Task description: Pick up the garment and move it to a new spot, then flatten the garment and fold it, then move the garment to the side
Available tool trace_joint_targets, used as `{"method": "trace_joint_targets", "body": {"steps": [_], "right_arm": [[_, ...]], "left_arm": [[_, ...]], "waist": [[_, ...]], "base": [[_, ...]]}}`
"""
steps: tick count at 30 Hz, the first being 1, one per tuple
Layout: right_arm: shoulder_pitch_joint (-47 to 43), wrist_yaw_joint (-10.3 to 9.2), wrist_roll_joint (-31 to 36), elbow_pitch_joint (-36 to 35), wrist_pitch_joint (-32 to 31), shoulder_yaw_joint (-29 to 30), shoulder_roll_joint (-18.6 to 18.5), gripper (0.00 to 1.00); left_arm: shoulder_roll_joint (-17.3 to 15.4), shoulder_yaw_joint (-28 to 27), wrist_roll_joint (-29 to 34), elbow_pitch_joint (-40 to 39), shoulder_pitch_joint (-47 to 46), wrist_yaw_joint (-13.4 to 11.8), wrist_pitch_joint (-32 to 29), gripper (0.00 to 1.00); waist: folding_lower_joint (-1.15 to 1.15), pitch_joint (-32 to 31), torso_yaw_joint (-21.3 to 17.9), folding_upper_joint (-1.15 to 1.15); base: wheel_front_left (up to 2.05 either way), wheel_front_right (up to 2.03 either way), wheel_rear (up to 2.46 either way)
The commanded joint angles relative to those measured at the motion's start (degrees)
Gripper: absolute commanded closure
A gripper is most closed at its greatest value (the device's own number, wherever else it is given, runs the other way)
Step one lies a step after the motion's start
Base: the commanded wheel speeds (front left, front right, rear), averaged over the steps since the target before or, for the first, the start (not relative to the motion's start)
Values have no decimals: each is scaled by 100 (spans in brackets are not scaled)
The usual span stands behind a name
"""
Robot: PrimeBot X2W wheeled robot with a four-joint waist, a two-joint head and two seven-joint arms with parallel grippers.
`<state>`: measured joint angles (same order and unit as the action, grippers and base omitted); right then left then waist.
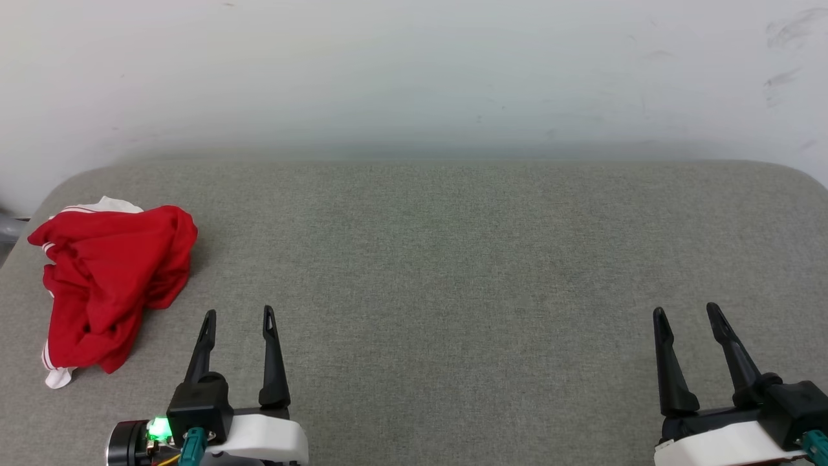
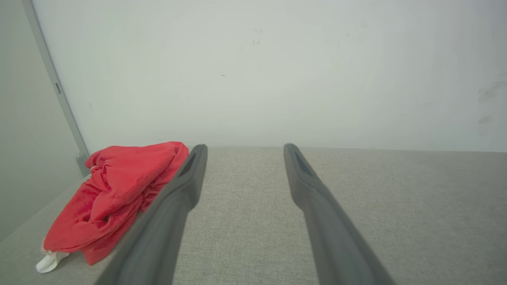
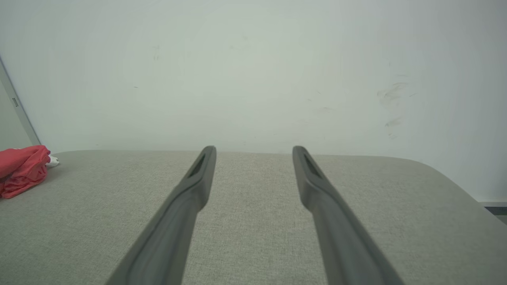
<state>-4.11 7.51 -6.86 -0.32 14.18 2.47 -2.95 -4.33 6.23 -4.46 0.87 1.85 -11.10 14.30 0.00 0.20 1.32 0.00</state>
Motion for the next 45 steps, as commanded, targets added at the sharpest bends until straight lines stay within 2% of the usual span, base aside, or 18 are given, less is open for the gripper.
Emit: {"method": "trace_joint_targets", "body": {"steps": [1,7,13,32,38,45], "right_arm": [[-75,-4,128,-55,61,-12,13,0],[-86,-4,197,-69,116,-49,13,0],[-92,-4,-84,-5,108,13,13,0],[-119,-4,-140,25,107,-19,13,0],[-127,-4,-119,9,107,-59,13,0],[-170,-4,-129,-16,107,-77,14,0]], "left_arm": [[21,-7,118,-28,44,-10,50,0],[36,-25,348,-37,86,1,107,0],[55,-68,323,-4,93,51,99,0],[106,-149,334,50,83,132,95,0],[116,-199,324,58,21,163,95,0],[123,-276,303,44,-8,187,94,0]], "waist": [[0,0,4,0],[0,-1,11,0],[0,6,10,0],[0,23,79,0],[0,49,281,0],[0,78,719,0]], "base": [[0,0,0],[0,0,0],[0,0,0],[0,0,0],[0,0,0],[0,0,0]]}}
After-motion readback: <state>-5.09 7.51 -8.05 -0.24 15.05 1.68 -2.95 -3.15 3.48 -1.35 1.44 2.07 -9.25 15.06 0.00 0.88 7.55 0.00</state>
